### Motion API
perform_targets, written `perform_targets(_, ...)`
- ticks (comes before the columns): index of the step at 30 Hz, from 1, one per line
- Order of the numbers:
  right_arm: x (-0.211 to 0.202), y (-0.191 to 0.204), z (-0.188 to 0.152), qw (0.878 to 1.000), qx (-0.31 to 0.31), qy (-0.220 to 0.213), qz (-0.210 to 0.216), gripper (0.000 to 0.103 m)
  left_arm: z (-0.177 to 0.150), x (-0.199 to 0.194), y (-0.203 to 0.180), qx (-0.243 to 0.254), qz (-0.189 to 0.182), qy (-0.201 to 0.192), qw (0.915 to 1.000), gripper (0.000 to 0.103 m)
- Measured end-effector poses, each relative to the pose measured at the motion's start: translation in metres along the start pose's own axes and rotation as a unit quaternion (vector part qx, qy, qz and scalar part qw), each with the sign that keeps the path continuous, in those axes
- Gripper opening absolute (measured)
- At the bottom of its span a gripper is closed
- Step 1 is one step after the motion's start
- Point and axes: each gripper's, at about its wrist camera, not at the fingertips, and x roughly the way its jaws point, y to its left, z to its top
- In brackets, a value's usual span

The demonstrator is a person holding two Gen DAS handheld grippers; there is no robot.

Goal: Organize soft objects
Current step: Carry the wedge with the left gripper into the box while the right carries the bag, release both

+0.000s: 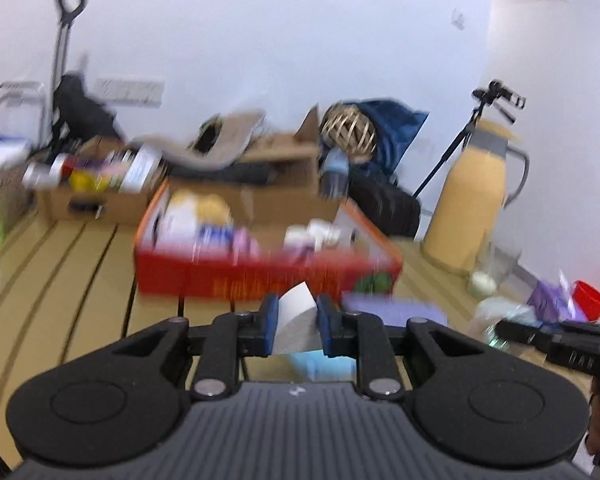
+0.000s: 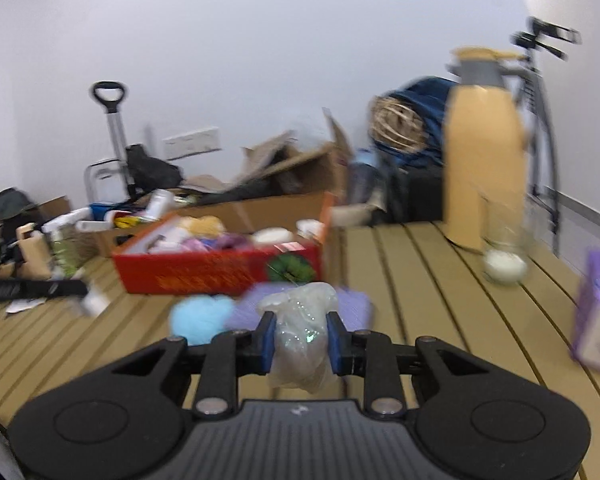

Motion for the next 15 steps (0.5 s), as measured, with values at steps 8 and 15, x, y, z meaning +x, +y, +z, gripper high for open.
perform_targets(8, 0.179, 0.004, 0.112, 0.998, 0.002, 0.051, 0.024, 0.026, 0.111, 0.160, 0.038, -0.012, -0.010, 0.049, 0.9987, 0.021)
perform_targets(15, 0.298, 0.006, 0.125, 0.991, -0.039, 0.116, -0.053, 0.031, 0.110, 0.292, 0.070, -0.011, 0.047, 0.100, 0.9938, 0.026)
